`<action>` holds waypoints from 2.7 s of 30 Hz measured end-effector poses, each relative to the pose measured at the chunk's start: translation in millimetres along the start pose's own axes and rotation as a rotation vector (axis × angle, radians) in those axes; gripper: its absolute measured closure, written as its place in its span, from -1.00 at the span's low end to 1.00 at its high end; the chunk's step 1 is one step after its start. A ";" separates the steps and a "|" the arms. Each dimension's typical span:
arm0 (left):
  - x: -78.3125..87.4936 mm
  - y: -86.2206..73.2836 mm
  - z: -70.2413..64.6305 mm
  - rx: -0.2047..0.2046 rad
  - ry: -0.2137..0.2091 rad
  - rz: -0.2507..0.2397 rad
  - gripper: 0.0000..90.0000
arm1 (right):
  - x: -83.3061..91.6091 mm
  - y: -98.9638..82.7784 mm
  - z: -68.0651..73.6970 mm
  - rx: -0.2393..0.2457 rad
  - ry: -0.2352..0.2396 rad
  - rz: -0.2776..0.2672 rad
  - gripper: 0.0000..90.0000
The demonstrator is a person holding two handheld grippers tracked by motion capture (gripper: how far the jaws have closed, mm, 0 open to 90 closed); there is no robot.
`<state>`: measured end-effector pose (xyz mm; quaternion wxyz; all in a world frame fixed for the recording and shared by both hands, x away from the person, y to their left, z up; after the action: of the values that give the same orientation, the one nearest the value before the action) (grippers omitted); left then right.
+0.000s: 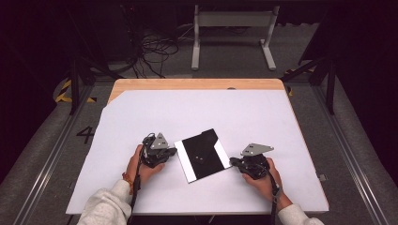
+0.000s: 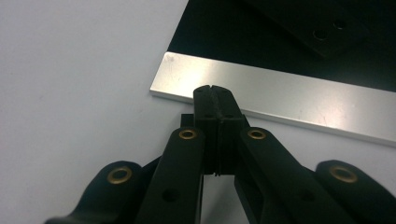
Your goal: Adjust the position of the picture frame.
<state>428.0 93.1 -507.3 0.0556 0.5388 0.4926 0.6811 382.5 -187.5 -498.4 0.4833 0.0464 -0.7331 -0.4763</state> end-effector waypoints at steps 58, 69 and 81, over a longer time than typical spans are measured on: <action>-13.6 15.0 1.4 -0.020 -0.047 0.015 0.99 | 15.6 -10.9 27.9 0.085 0.080 0.018 1.00; -11.0 11.7 -2.2 -0.018 -0.046 0.014 0.99 | 13.8 -9.7 23.7 0.069 0.054 0.012 1.00; -19.5 22.5 10.8 0.003 -0.054 0.013 1.00 | 15.8 -10.2 28.0 0.073 0.128 0.027 1.00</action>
<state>454.8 76.4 -504.8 0.0640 0.5604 0.4884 0.6659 349.1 -183.1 -497.7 0.5337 0.0844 -0.7181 -0.4386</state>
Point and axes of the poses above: each handheld gripper's, and its own axes: x roughly backward along the jaws, y roughly out of its top, z roughly to its left, the point moved 6 cm from there along -x, roughly forward along the jaws, and after that the axes turned 7 degrees about x, right-handed, at the moved point
